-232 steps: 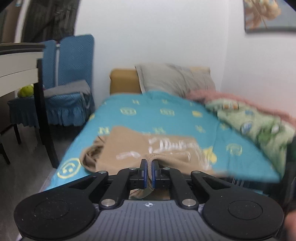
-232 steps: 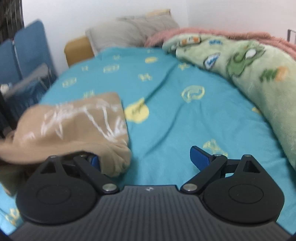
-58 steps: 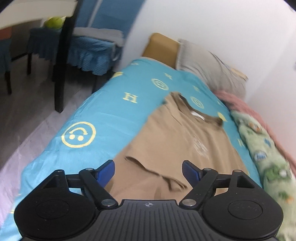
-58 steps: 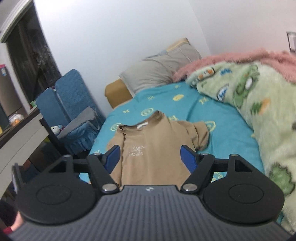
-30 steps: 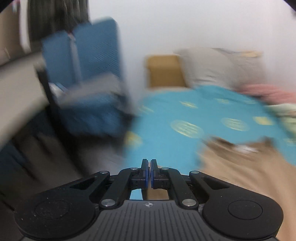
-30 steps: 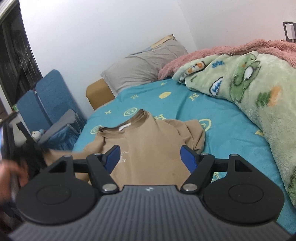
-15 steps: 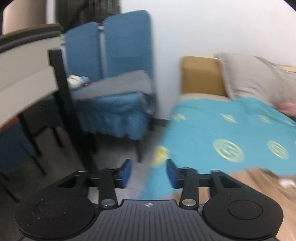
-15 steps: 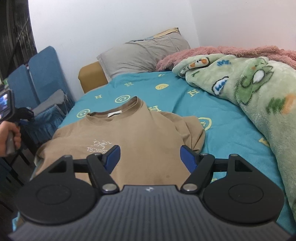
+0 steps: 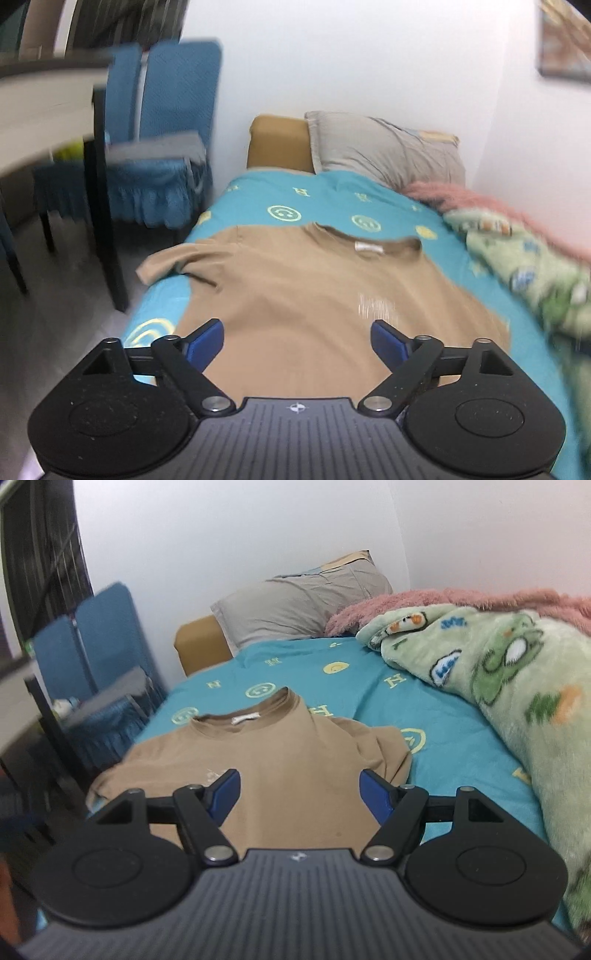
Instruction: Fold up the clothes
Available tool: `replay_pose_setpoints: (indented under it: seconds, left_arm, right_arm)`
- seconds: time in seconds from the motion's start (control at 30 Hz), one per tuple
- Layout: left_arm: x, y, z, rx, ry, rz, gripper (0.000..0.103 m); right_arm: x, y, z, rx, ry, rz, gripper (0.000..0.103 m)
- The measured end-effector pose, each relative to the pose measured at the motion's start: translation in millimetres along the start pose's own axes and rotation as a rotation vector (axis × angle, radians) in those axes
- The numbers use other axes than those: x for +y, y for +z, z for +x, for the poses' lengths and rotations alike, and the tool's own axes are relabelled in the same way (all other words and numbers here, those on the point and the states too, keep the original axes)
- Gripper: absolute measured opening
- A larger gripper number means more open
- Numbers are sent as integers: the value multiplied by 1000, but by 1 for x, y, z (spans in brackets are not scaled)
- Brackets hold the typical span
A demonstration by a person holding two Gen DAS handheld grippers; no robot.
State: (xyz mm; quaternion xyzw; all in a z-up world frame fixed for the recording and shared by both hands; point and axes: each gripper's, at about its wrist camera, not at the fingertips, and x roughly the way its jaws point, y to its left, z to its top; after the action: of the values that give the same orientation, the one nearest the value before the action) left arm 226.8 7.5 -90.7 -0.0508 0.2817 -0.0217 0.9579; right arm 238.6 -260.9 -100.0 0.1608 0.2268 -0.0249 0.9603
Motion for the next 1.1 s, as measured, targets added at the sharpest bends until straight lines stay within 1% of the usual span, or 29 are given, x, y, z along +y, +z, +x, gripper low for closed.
replay_pose_setpoints:
  seconds: [0.03, 0.1, 0.2, 0.27, 0.37, 0.5, 0.63, 0.73, 0.77, 0.8, 0.9, 0.97, 1.0, 1.1]
  left_arm:
    - [-8, -11, -9, -8, 4, 23, 90]
    - [-24, -31, -27, -19, 6, 64, 90]
    - [-36, -35, -38, -17, -7, 92, 90]
    - [-40, -35, -44, -40, -9, 125, 91]
    - [-38, -36, -51, -42, -9, 133, 91]
    - [-32, -38, -58, -32, -6, 126, 91]
    - [-28, -37, -64, -36, 5, 119, 92]
    - [-27, -37, -66, -39, 12, 112, 95]
    - [-26, -38, -66, -39, 13, 110, 95]
    - [-26, -38, -67, -38, 14, 106, 95]
    - [-22, -38, -61, -15, 15, 83, 95]
    - [-20, -38, -56, -7, 16, 70, 95]
    - [-19, -38, -52, -4, 19, 63, 95]
    - [-15, -37, -39, 12, 19, 32, 95]
  right_arm:
    - [-2, 0, -4, -5, 9, 12, 73]
    - [-2, -1, -12, -20, -2, 9, 73]
    - [3, -4, -21, -30, -20, -38, 73]
    - [6, -6, -28, -29, -22, -64, 73]
    - [6, -10, -38, 5, 14, -54, 73]
    - [-6, -13, -44, 68, 99, 56, 73]
    - [-20, -13, -45, 77, 121, 144, 73]
    - [-41, -8, -35, 86, 157, 288, 74]
    - [-49, -5, -32, 90, 169, 338, 73]
    - [-56, -2, -26, 97, 178, 380, 69]
    - [-82, 17, -4, 105, 178, 486, 68]
    - [-101, 25, 14, 110, 166, 523, 67]
    - [-110, 29, 23, 112, 159, 538, 64]
    - [-134, 29, 51, 118, 96, 556, 55]
